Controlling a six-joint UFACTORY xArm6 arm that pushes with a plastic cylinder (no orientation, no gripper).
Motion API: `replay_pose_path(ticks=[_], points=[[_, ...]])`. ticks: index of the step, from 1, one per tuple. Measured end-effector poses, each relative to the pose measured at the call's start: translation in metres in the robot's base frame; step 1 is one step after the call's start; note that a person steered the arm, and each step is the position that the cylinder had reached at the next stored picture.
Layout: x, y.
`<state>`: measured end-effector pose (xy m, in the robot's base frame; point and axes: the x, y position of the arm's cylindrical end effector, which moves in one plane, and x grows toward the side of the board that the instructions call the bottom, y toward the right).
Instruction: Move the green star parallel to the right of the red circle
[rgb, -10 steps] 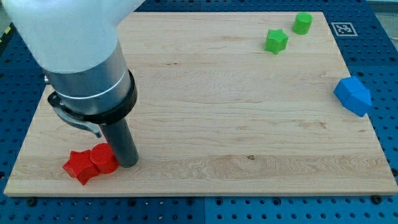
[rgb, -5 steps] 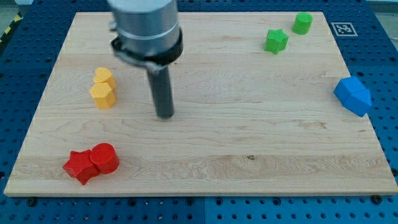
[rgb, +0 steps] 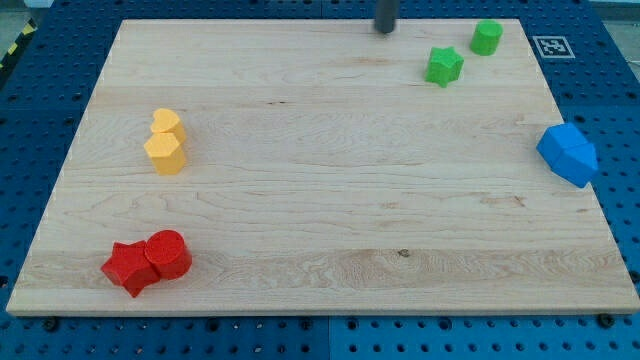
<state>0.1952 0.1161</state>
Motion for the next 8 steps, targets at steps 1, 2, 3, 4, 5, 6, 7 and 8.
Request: replay_pose_path(ticks=[1,2,3,4,5,6,7,8], points=[[-0.003,0.043],[-0.003,0.137],[-0.003,0.209],[0.011,0.203],[0.044,0.147],[0.096,0.085],[0.147,0.033],[0.149,0.032]])
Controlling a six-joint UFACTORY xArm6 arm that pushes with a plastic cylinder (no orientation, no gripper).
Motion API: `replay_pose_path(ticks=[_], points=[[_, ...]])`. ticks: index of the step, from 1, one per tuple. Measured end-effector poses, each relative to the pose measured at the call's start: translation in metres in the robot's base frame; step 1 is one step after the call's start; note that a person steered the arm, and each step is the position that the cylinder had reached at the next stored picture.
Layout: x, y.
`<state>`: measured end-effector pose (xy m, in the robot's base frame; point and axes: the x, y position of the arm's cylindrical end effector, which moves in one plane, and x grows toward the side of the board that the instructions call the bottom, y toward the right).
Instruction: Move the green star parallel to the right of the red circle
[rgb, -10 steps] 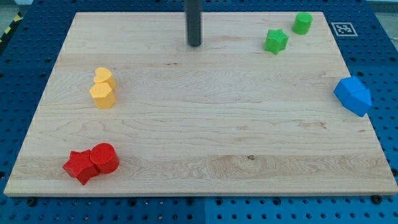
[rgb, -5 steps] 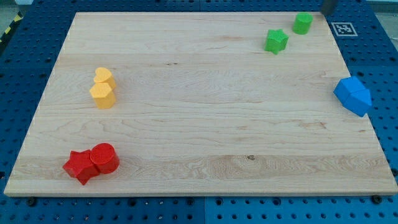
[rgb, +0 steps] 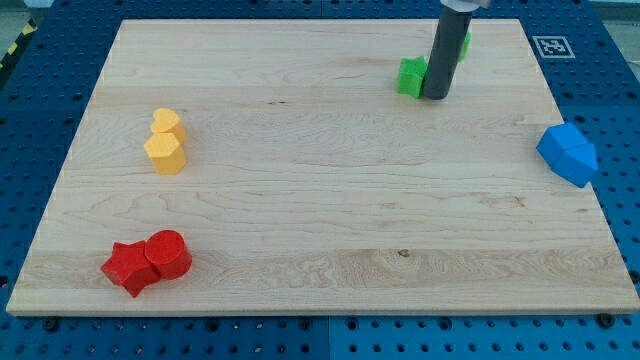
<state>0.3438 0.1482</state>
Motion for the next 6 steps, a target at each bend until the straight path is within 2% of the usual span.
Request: replay_pose_path(ticks=[2,3,4,5,6], points=[[-0.055,0.016],[-0.047,-0.029],[-0.003,-0.078],[0.048,-0.087],[0.075,-0.087]])
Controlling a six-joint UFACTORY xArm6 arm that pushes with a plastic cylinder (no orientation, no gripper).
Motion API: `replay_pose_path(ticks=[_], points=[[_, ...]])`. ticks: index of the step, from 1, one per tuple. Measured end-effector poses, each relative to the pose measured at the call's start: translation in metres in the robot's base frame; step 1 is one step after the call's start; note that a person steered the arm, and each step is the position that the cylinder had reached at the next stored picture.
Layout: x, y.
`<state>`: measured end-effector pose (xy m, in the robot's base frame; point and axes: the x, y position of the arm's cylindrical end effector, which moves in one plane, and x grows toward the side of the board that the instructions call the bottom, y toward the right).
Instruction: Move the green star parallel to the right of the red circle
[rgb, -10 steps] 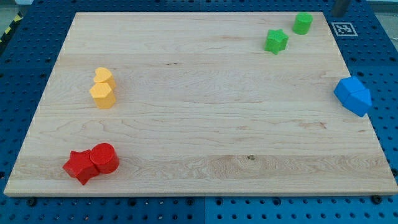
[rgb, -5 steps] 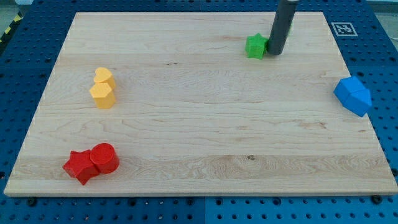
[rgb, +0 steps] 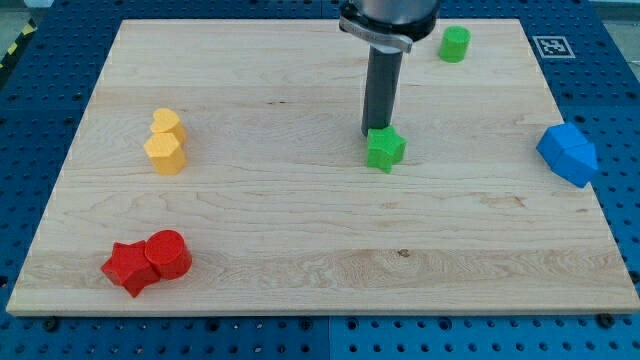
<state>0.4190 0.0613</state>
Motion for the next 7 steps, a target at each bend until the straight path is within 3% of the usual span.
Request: replay_pose_path(ticks=[2,4,6,7], points=[[0.048,0.0],[0.04,0.008],[0.113,0.05],[0.118,0.054]])
